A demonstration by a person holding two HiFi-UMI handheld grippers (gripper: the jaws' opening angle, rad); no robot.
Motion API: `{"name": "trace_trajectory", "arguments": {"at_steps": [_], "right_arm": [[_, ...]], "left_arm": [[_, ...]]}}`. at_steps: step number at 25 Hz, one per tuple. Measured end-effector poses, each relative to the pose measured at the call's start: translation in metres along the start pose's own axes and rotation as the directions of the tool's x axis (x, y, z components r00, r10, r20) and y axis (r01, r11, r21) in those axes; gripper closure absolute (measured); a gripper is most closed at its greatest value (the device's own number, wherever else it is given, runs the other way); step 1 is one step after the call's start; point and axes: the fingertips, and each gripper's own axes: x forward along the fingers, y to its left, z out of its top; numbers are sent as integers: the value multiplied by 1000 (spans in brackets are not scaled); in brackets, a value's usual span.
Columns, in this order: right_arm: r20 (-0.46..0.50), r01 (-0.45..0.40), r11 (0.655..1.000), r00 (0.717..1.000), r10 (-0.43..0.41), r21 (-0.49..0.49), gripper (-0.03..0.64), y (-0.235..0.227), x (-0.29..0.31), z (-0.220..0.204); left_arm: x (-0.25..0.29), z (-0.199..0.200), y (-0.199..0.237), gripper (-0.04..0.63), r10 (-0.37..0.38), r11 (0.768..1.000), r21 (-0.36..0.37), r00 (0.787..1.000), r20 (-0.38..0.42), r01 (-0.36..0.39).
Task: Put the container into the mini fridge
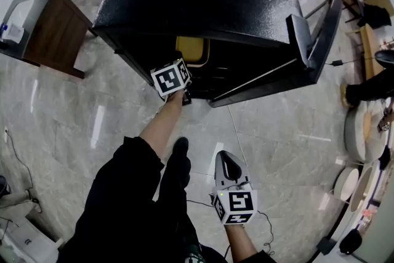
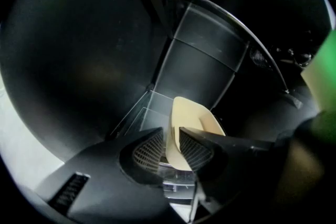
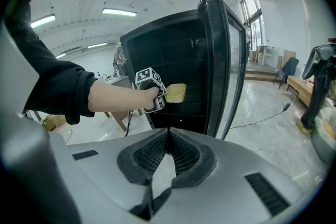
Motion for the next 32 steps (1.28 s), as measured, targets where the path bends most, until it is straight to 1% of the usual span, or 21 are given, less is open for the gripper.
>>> {"name": "trace_trajectory", "arguments": {"at_steps": [17,22,27,30,32], "right_arm": [[16,-3,1000,1000,3,-17,581,13,-6,9],[26,-3,1000,1000,4,-21,581,17,-11,15],[26,-3,1000,1000,3,-17,581,18,-15,13],[25,-8,1000,1000,8,-17,581,19,-17,14],[25,-10,1000,1000,11,-22,581,19,-20,15]], "left_arm": [[-19,2,1,512,-33,999,31,999,-11,33],[-27,0,-1,517,-38,996,75,999,-16,39],[-37,-1,-4,545,-41,991,125,999,-13,42],[-50,6,-5,563,-26,984,175,1000,-7,27],[-58,5,-8,568,-38,980,195,999,-8,39]]}}
